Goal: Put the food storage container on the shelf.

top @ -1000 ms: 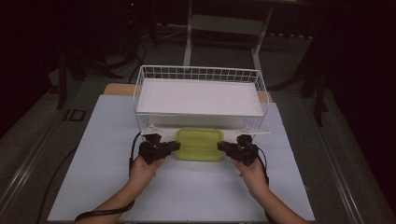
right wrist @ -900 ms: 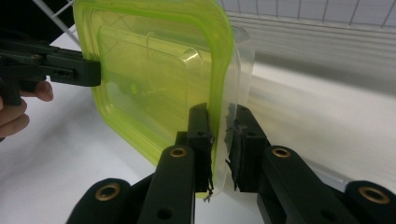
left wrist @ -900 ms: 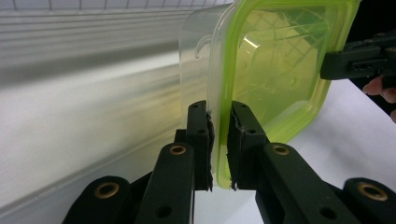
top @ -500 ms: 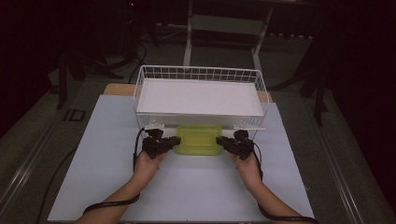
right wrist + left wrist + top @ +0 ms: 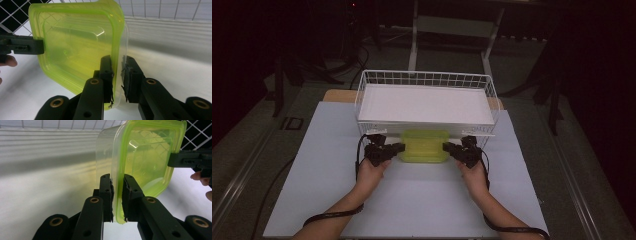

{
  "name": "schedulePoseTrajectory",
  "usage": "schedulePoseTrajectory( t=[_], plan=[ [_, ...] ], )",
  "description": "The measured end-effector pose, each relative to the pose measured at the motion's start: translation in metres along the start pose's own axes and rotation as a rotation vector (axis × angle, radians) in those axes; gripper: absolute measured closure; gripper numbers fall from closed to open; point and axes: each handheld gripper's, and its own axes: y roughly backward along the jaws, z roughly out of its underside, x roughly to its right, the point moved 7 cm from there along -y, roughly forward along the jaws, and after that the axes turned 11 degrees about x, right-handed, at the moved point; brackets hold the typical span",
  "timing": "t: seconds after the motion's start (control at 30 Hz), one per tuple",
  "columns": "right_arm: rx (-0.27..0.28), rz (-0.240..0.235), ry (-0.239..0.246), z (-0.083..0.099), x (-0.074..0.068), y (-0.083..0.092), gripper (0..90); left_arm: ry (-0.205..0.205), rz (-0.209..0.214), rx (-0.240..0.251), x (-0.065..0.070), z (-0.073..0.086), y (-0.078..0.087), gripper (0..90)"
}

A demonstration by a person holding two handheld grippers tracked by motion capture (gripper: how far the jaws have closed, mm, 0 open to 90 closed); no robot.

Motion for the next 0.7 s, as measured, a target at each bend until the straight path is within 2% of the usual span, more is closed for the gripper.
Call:
schedulePoseTrajectory(
  t=[0.1,0.17,0.23,0.3,0.4,0.57,0.63,0.7],
  plan=[
    [-0.012,0.0,-0.011,0.002,-0.002,0.005,79.2,-0.017,-0.011,-0.018,0.005,0.003,0.003,79.9],
    [-0.017,-0.001,0.006,0.003,-0.003,0.007,79.2,-0.002,-0.002,-0.029,0.006,0.004,0.005,80.0],
    [-0.031,-0.01,-0.034,0.007,-0.003,0.008,79.2,-0.003,-0.001,-0.037,0.008,0.005,0.007,80.0],
    [-0.036,-0.008,-0.036,0.009,-0.002,0.008,79.0,0.0,0.0,-0.038,0.008,0.005,0.007,80.0],
    [-0.029,-0.004,-0.009,0.009,-0.003,0.007,78.6,0.013,-0.015,-0.038,0.006,0.006,0.005,79.8],
    [-0.013,-0.005,0.008,0.005,-0.002,0.003,77.5,0.002,-0.023,-0.003,0.001,0.005,0.0,78.2],
    [-0.003,-0.006,0.006,0.003,0.0,0.001,76.4,-0.01,-0.022,0.016,0.0,0.004,-0.002,76.8],
    [0.014,0.012,0.028,0.002,0.0,-0.001,74.4,-0.035,-0.028,0.045,-0.001,0.003,-0.005,74.8]
  ],
)
